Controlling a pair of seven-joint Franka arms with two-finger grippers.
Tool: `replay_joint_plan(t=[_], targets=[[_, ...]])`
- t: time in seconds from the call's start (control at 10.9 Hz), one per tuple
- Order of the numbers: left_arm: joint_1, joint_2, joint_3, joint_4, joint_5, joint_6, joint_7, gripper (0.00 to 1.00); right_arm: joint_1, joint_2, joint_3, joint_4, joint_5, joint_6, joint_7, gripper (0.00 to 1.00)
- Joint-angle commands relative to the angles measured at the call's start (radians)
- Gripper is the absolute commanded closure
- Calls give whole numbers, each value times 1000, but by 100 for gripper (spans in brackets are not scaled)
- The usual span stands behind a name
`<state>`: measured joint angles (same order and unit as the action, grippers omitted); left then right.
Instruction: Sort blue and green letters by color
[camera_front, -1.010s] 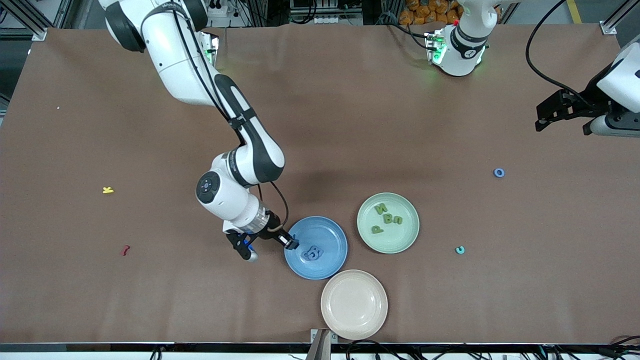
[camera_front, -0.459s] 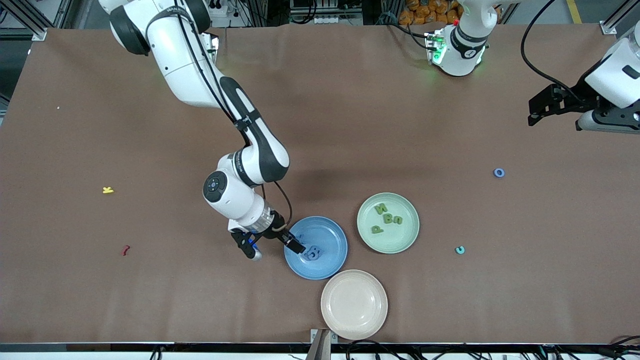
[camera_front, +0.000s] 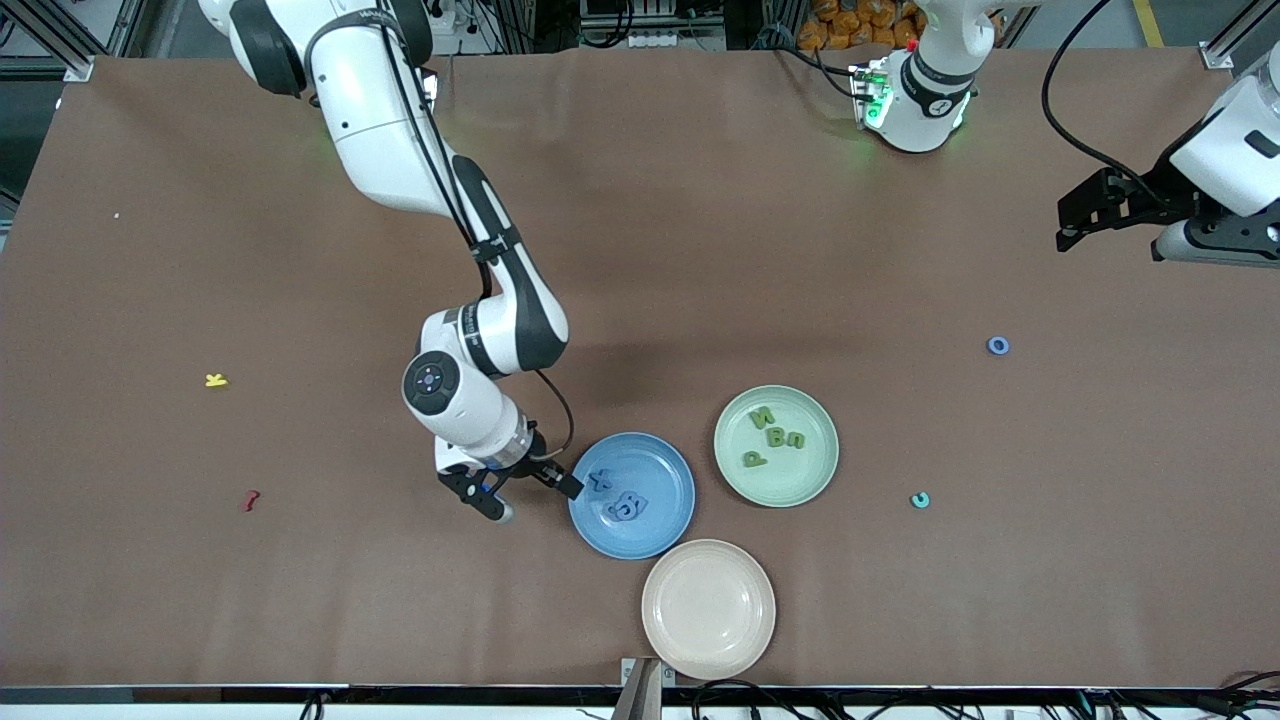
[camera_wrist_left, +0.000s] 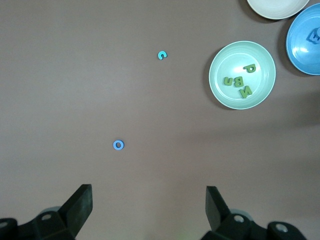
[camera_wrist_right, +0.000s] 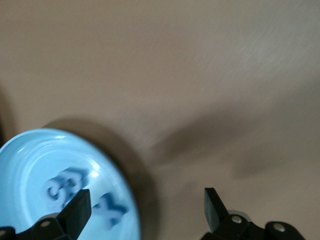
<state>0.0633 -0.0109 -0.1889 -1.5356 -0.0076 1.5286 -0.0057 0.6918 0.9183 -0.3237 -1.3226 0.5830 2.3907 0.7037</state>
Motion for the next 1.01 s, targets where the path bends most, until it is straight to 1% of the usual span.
replay_joint_plan(t=[0.0,0.09,0.18,0.37,0.46,0.55,0.64,0.73,0.83,0.92], targets=[[9,-3,6,3,-26,-4,1,0,-77,-103,12,-152,-76,-39,-198,0],[10,-3,6,5,-26,-2,1,0,-109,-130,23,-188,-153,-41,-211,0],[10,-3,6,5,-25,-2,1,0,-167,-154,76,-214,-245,-42,-214,0],[9,-1,6,3,-26,-2,0,0,-327,-185,225,-240,-416,-41,-214,0],[9,-1,8,3,-22,-2,0,0,-400,-202,282,-265,-501,-41,-214,0],[9,-1,8,3,-17,-1,-2,0,-479,-226,348,-295,-559,-39,-216,0],[10,-1,9,3,-15,-1,-2,0,-562,-254,412,-331,-612,-39,-233,0],[10,-1,9,3,-3,-1,-2,0,-616,-286,454,-377,-641,-36,-251,0],[10,5,9,3,6,2,-2,0,-638,-323,465,-420,-644,-36,-275,0],[10,8,9,3,6,4,-2,0,-638,-363,465,-467,-644,-33,-292,0]])
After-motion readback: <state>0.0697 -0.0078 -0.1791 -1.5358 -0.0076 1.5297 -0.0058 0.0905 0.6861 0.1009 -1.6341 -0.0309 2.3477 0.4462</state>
